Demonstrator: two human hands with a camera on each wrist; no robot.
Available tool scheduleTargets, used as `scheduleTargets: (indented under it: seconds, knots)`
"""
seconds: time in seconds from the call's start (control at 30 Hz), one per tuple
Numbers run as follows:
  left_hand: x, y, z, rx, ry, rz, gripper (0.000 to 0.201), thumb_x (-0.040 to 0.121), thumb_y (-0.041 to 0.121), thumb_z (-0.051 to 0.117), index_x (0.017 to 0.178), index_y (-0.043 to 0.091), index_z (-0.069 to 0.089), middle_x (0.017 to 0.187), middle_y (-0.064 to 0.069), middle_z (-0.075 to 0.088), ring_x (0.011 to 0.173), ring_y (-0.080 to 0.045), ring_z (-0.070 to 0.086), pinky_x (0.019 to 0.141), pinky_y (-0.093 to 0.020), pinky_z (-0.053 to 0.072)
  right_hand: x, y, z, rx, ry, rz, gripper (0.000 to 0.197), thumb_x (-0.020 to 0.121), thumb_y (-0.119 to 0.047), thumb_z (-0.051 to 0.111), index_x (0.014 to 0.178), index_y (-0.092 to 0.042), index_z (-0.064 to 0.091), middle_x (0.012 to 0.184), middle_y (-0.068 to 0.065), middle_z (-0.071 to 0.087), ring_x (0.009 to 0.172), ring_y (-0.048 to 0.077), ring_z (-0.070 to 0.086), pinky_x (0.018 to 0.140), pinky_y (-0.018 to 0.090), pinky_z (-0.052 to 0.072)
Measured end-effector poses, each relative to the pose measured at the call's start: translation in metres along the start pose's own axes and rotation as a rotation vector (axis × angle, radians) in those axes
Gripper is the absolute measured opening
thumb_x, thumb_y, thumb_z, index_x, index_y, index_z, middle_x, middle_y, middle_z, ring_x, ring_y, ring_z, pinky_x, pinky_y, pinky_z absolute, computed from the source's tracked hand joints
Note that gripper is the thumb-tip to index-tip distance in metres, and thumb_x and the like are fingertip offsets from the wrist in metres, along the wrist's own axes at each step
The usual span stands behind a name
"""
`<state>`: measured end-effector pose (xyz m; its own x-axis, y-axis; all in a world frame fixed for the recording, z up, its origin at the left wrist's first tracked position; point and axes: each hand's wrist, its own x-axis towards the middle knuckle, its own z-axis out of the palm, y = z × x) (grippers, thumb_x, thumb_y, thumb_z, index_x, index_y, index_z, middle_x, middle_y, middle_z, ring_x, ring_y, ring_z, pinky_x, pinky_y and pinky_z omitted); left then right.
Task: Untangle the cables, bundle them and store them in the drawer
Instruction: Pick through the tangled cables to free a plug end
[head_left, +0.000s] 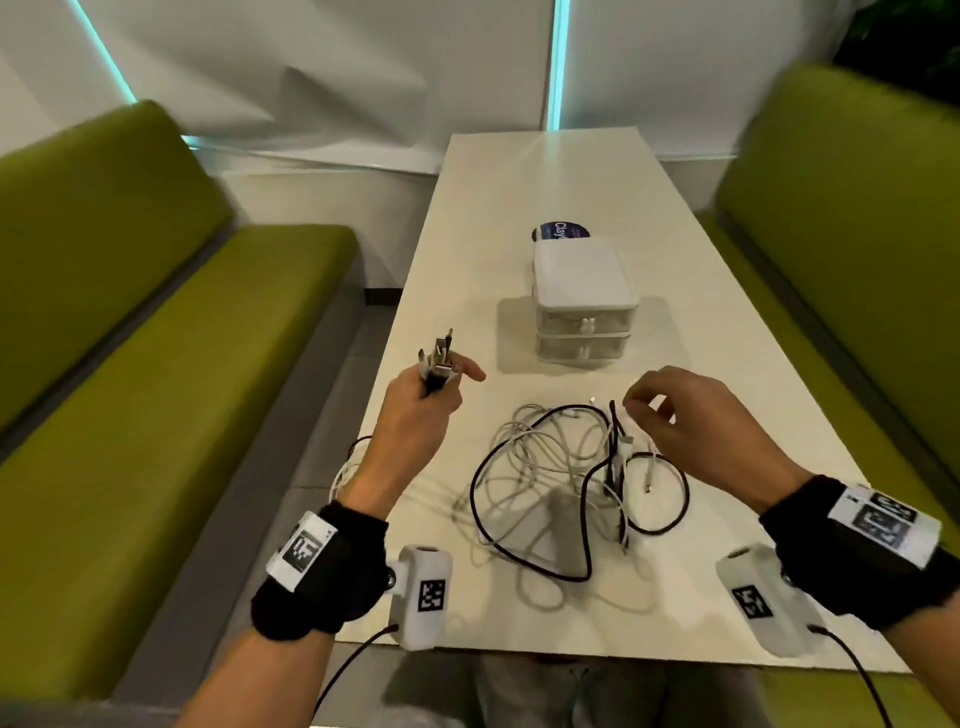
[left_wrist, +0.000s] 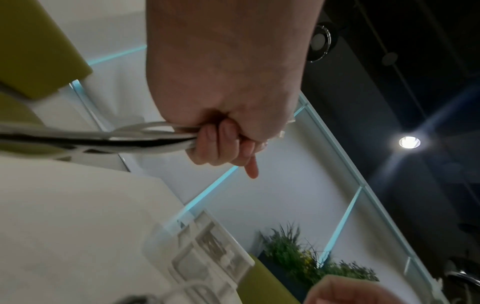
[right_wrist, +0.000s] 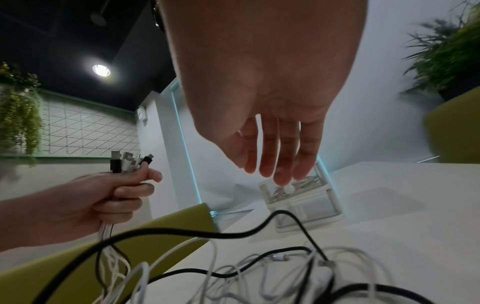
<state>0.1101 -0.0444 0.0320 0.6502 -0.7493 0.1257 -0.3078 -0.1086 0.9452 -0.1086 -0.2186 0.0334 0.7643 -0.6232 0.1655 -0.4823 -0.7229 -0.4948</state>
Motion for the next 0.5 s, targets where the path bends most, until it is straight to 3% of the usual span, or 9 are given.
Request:
scheduleTargets:
  seconds: [0.07, 0.17, 0.27, 0.37, 0.5]
  knots:
    - [-0.002, 0.004, 0.018, -0.004, -0.067, 0.009, 0.032, 0.101, 0.014, 0.041, 0.088, 0.021, 0.070, 0.057, 0.006, 0.032, 0.052, -0.017, 0.019, 0.046, -0.027, 0.015, -0.010, 0.008, -0.004, 0.004, -0.059, 0.034, 0.010, 0.093, -0.022, 0.058, 0.086, -0.025, 0.065, 0.080, -0.015, 0.063, 0.067, 0.001, 0.056, 0.064, 0.024, 0.041]
    - [-0.008, 0.010, 0.037, 0.024, -0.126, 0.028, 0.030, 0.101, 0.021, 0.044, 0.087, 0.021, 0.071, 0.056, 0.003, 0.028, 0.051, -0.015, 0.019, 0.047, -0.027, 0.015, -0.023, 0.015, 0.002, -0.039, -0.268, 0.018, 0.014, 0.090, -0.020, 0.058, 0.082, -0.030, 0.064, 0.074, -0.017, 0.063, 0.062, 0.000, 0.054, 0.062, 0.021, 0.039]
    - [-0.015, 0.017, 0.048, 0.068, -0.166, 0.040, 0.031, 0.102, 0.028, 0.045, 0.091, 0.019, 0.072, 0.045, 0.009, 0.030, 0.042, -0.008, 0.024, 0.045, -0.022, 0.019, -0.033, 0.019, 0.016, -0.088, -0.458, -0.056, 0.018, 0.089, -0.019, 0.055, 0.091, -0.031, 0.068, 0.088, -0.016, 0.065, 0.070, -0.001, 0.052, 0.066, 0.016, 0.037]
    - [-0.021, 0.024, 0.056, 0.076, -0.197, 0.037, 0.029, 0.102, 0.019, 0.046, 0.096, 0.006, 0.072, 0.038, 0.017, 0.043, 0.037, -0.001, 0.036, 0.043, -0.010, 0.024, -0.040, 0.020, 0.030, -0.150, -0.523, -0.119, 0.029, 0.090, -0.014, 0.051, 0.103, -0.034, 0.067, 0.097, -0.016, 0.057, 0.081, 0.001, 0.052, 0.070, 0.017, 0.039]
    - [-0.023, 0.022, 0.061, 0.057, -0.221, 0.024, 0.027, 0.102, 0.018, 0.046, 0.097, 0.010, 0.072, 0.037, 0.014, 0.041, 0.038, -0.008, 0.018, 0.043, -0.019, 0.017, -0.048, 0.022, 0.048, -0.255, -0.520, -0.190, 0.024, 0.091, -0.013, 0.054, 0.098, -0.035, 0.060, 0.094, -0.014, 0.040, 0.077, 0.014, 0.051, 0.061, 0.028, 0.038]
